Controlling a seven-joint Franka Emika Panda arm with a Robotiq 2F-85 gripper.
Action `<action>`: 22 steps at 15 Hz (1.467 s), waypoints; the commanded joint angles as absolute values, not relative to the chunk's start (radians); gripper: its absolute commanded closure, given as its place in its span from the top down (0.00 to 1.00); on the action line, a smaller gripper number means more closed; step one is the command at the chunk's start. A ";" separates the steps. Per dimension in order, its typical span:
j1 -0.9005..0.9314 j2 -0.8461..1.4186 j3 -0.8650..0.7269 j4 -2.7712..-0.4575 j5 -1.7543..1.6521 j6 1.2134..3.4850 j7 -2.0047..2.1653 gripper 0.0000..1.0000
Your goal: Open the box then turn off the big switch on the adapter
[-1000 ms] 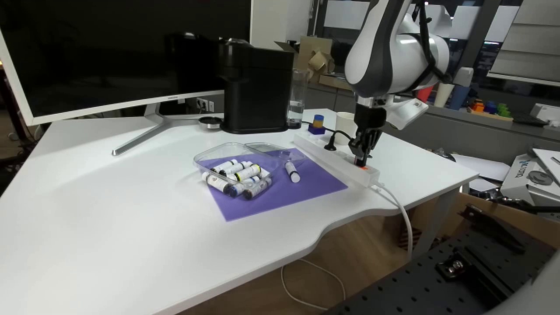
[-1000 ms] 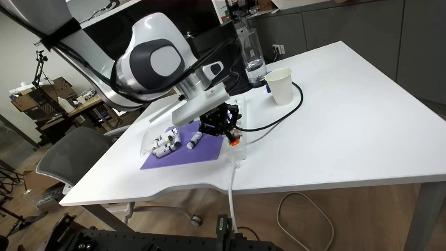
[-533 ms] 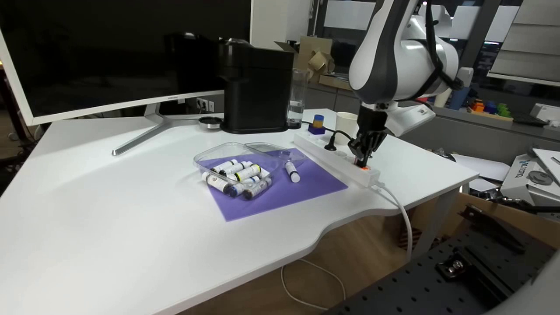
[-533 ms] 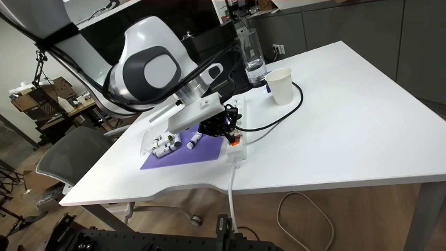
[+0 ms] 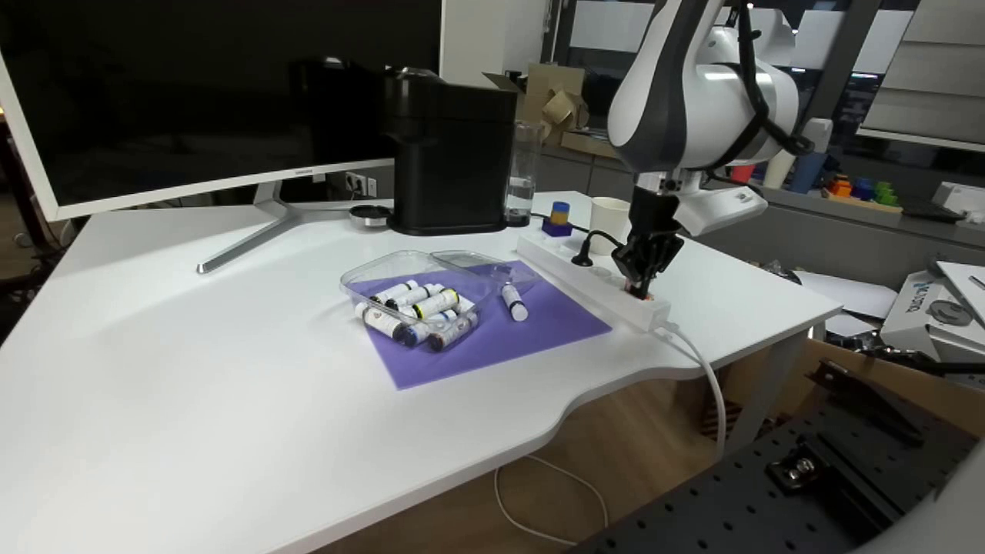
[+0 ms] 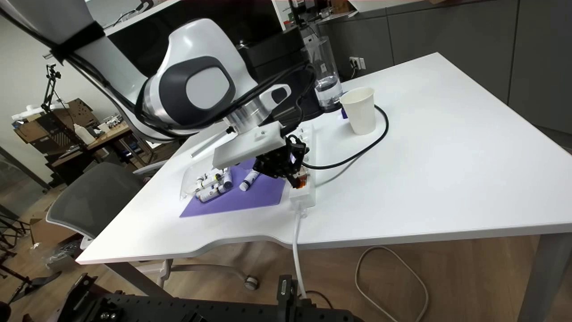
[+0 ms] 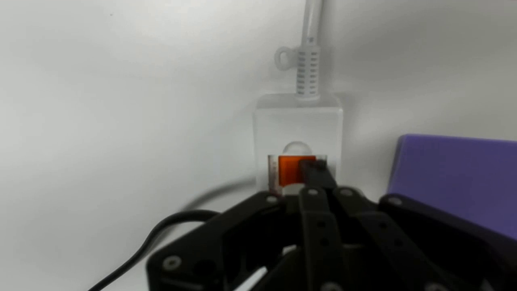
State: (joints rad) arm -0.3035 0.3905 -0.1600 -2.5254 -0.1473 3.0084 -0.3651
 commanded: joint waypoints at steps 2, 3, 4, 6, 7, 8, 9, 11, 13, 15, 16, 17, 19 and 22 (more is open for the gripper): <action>-0.318 0.416 -0.148 -2.488 -0.135 2.946 -0.350 0.00; -0.312 0.413 -0.152 -2.490 -0.141 2.946 -0.351 0.00; -0.308 0.404 -0.154 -2.494 -0.145 2.949 -0.353 0.00; -0.304 0.373 -0.152 -2.514 -0.155 2.956 -0.362 0.00; -0.295 0.348 -0.158 -2.531 -0.165 2.964 -0.366 0.00; -0.286 0.328 -0.163 -2.544 -0.176 2.970 -0.369 0.00; -0.274 0.297 -0.170 -2.563 -0.193 2.974 -0.371 0.00; -0.245 0.223 -0.190 -2.609 -0.241 2.989 -0.373 0.00; -0.209 0.129 -0.220 -2.656 -0.299 2.983 -0.364 0.00; -0.173 0.025 -0.253 -2.692 -0.371 2.943 -0.340 0.26; -0.166 -0.021 -0.261 -2.700 -0.411 2.920 -0.329 0.31; -0.171 -0.069 -0.253 -2.706 -0.436 2.886 -0.324 0.39; -0.186 -0.159 -0.220 -2.718 -0.440 2.812 -0.345 0.53; -0.180 -0.278 -0.188 -2.724 -0.411 2.686 -0.381 0.73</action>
